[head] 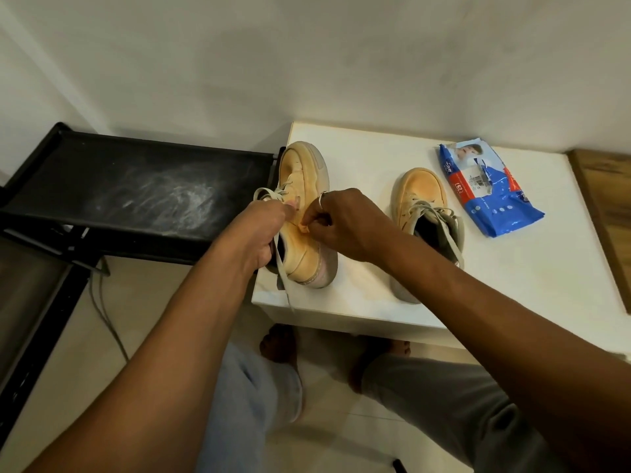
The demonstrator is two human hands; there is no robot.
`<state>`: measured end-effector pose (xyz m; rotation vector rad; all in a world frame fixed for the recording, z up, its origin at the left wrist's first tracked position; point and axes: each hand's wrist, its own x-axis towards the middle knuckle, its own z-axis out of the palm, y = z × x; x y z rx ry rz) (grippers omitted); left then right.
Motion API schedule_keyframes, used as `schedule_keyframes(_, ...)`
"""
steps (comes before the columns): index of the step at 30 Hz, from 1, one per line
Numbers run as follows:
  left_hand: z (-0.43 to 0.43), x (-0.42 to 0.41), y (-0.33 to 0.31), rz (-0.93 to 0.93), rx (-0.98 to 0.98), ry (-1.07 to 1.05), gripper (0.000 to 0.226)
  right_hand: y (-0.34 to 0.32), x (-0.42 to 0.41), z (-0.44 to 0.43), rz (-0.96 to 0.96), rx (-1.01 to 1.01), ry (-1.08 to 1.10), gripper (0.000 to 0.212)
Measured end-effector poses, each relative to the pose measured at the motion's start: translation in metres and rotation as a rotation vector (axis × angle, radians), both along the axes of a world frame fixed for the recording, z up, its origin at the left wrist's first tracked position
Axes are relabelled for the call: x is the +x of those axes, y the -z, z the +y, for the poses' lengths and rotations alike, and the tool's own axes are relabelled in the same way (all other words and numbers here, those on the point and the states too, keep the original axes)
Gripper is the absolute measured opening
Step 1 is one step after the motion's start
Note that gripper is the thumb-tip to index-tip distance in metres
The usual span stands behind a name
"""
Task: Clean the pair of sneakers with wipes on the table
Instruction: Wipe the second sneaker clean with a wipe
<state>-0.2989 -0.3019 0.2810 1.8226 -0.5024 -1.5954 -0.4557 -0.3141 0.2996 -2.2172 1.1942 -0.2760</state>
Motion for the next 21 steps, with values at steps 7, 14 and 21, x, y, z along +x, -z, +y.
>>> schedule_keyframes(7,-0.002,-0.001,-0.001,-0.025,0.008,0.001,0.037,0.000,0.002,-0.002,0.010,0.019,0.018,0.022)
schedule_keyframes(14,0.001,-0.001,0.003,-0.018,0.007,-0.007,0.037,-0.007,-0.001,-0.001,0.052,0.118,-0.051,0.021)
schedule_keyframes(21,-0.001,-0.003,-0.003,-0.013,-0.016,0.013,0.036,-0.004,-0.003,-0.005,0.014,0.030,0.055,0.019)
